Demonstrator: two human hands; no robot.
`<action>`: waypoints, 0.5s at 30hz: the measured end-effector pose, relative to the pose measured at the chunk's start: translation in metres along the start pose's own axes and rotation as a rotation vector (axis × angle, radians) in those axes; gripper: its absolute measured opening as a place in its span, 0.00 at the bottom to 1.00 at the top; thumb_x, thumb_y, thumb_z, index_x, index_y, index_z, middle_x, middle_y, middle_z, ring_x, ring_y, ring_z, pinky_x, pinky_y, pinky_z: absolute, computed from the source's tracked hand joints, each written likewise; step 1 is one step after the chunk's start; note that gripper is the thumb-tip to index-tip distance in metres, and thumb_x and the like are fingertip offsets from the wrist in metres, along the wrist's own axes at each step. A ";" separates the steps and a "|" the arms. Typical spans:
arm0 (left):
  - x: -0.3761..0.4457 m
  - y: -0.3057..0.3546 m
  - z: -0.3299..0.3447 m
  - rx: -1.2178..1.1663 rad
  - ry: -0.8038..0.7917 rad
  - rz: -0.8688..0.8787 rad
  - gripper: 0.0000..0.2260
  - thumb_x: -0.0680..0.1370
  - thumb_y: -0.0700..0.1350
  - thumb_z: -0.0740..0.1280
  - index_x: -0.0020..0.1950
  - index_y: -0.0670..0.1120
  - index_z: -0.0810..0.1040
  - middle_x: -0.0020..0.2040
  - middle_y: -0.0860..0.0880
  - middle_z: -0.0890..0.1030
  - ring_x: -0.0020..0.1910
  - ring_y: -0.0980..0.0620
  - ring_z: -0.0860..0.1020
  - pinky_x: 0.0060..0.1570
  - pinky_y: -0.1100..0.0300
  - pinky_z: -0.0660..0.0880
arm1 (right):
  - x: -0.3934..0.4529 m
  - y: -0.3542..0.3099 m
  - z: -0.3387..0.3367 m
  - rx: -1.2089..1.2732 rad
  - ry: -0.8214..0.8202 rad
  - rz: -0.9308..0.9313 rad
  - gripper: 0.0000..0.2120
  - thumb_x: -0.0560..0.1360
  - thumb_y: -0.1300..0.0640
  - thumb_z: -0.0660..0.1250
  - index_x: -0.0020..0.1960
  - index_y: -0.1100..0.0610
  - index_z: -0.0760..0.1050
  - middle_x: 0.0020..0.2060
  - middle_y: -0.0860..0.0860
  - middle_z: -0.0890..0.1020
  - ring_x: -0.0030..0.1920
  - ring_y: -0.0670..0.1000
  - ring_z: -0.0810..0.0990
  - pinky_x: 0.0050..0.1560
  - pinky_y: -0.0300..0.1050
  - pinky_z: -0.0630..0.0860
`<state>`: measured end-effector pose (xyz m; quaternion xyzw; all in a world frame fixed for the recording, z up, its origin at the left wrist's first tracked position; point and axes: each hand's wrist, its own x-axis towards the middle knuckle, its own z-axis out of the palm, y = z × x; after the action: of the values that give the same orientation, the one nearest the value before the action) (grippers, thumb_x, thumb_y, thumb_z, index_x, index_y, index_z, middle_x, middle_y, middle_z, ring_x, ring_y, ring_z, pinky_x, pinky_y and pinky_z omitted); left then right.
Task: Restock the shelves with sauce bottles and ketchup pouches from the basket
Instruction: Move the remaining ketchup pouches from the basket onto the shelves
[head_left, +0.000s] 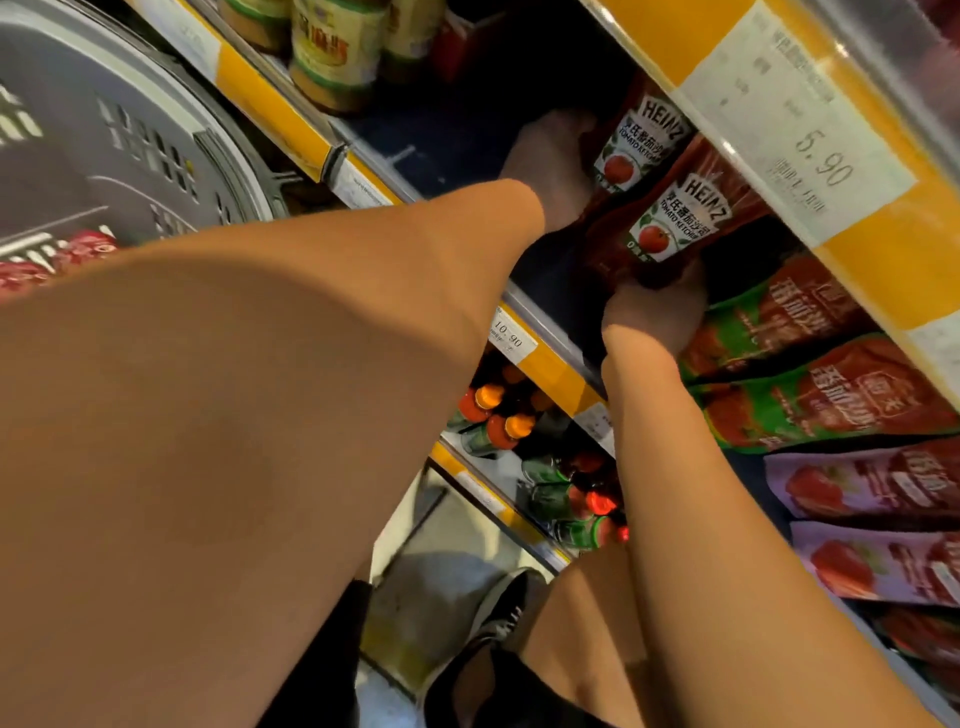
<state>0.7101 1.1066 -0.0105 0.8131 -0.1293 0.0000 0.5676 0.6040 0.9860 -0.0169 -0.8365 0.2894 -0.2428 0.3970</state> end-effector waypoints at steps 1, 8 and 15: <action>0.003 0.000 0.002 -0.013 0.006 -0.002 0.14 0.79 0.47 0.71 0.65 0.48 0.81 0.61 0.51 0.83 0.61 0.53 0.81 0.62 0.59 0.77 | 0.001 0.000 0.002 0.021 0.005 -0.011 0.28 0.77 0.64 0.69 0.77 0.59 0.69 0.71 0.54 0.77 0.71 0.51 0.75 0.67 0.33 0.71; 0.019 -0.003 0.012 -0.137 -0.017 -0.063 0.14 0.78 0.50 0.74 0.64 0.51 0.81 0.58 0.55 0.84 0.58 0.59 0.81 0.60 0.61 0.78 | 0.013 0.000 0.013 0.170 -0.027 -0.060 0.31 0.76 0.69 0.68 0.77 0.60 0.68 0.70 0.55 0.76 0.65 0.42 0.73 0.46 0.15 0.66; 0.025 -0.003 0.012 -0.200 -0.049 -0.089 0.19 0.79 0.47 0.74 0.69 0.51 0.77 0.63 0.54 0.81 0.64 0.58 0.78 0.63 0.61 0.76 | 0.029 0.003 0.010 0.266 -0.058 0.043 0.29 0.71 0.69 0.71 0.71 0.58 0.75 0.63 0.52 0.82 0.63 0.48 0.81 0.63 0.43 0.80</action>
<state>0.7331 1.0916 -0.0142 0.7571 -0.1063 -0.0580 0.6420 0.6301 0.9698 -0.0197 -0.7769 0.2608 -0.2462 0.5175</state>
